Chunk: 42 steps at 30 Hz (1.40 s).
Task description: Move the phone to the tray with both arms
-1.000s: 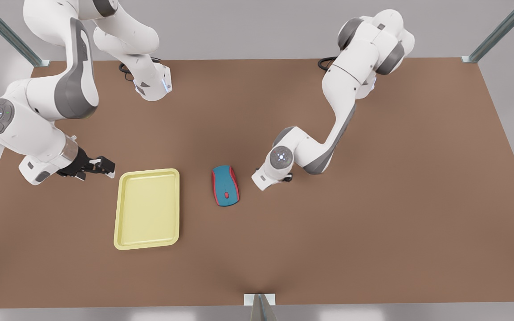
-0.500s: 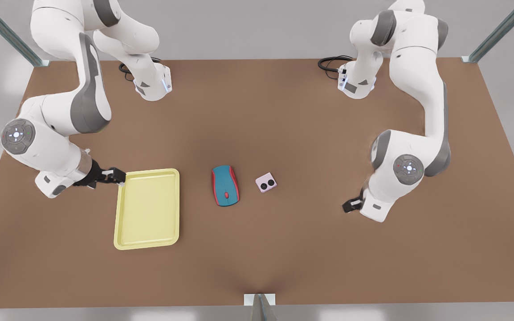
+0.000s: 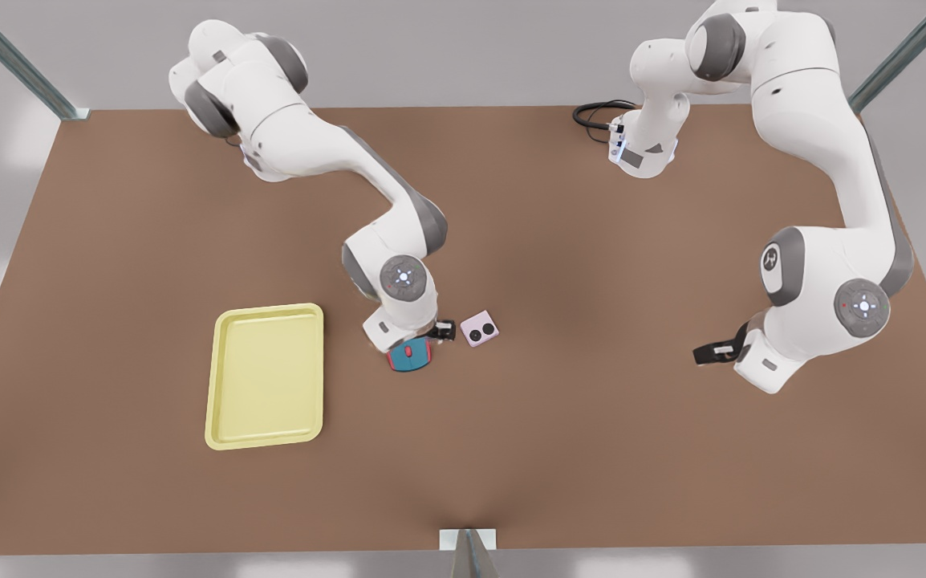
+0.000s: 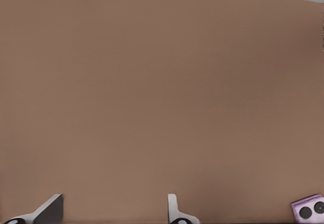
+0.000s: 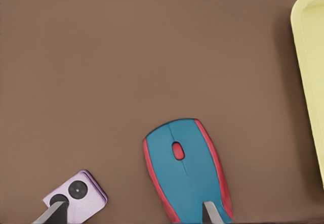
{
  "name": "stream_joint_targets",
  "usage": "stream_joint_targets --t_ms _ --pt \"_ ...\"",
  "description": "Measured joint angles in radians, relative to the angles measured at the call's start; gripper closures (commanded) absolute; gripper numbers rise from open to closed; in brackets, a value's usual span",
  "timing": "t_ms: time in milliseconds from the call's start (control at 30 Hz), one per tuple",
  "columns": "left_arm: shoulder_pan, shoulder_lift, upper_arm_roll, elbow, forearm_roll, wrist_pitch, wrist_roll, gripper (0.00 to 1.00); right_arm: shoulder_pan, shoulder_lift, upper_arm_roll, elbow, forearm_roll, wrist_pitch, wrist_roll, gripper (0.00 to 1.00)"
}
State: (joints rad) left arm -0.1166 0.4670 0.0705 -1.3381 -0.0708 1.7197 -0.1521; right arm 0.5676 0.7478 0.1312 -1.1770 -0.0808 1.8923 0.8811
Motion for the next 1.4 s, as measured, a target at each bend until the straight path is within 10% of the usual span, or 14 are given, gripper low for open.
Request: stream_joint_targets --t_ms 633,1400 --pt "0.0 -0.001 -0.002 0.002 -0.003 -0.007 0.195 0.0 0.112 0.201 0.04 0.127 0.047 0.167 0.982 0.0" --pt "-0.002 -0.008 -0.006 0.006 -0.08 -0.003 0.167 0.0 0.126 0.326 0.009 0.143 -0.048 0.234 1.32 0.0"
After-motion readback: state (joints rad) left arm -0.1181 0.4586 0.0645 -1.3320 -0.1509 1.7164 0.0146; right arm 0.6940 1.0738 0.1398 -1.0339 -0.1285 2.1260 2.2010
